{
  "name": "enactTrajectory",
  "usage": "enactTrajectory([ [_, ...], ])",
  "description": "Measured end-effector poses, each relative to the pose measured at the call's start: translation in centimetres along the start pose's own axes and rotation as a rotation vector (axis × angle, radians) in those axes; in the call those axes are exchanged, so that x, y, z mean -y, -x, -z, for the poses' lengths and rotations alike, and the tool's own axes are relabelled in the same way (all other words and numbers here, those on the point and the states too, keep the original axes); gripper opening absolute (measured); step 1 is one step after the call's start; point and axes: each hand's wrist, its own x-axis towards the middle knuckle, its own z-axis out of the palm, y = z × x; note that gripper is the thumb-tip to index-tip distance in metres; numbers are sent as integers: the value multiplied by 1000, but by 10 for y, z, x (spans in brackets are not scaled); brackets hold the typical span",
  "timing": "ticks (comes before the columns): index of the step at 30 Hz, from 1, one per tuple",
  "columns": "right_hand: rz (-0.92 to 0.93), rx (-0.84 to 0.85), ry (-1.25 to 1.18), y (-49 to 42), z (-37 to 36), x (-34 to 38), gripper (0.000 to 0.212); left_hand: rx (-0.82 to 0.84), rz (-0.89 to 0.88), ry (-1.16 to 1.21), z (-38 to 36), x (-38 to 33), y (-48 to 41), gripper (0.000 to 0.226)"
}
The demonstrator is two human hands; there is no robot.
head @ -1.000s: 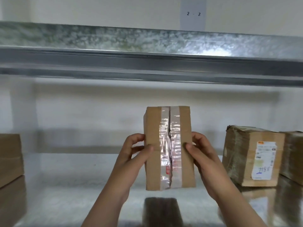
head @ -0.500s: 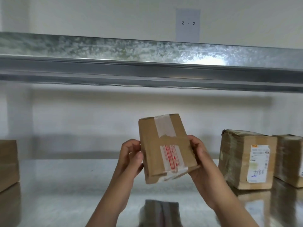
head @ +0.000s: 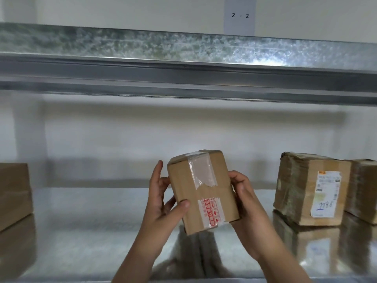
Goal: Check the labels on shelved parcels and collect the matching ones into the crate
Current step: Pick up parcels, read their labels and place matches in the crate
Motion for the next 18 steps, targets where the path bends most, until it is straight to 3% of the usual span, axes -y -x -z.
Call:
enactTrajectory([
  [4,34,-120,-45,-1,0,-3,40,-1,76,73,0,-1,0,85],
  [5,36,-165,-75,-1,-1,-3,45,-25,117,125,-1,-3,-2,80],
  [8,-11,-232,-147,-1,2,-7,92,-158,241,336,-3,-7,-4,73],
  [9,-31,-217,-162,0,2,-6,91,-184,266,356,-4,-6,-4,65],
  [12,-57,-137,-170,0,3,0,56,-184,290,363,-6,-2,0,37],
  [14,-77,-137,-202,0,4,2,54,-152,312,400,-4,2,3,18],
  [15,-84,-132,-214,0,6,3,57,-124,328,427,-2,2,3,18],
  [18,-82,-80,-142,0,9,4,66,-37,349,360,5,0,-1,63],
])
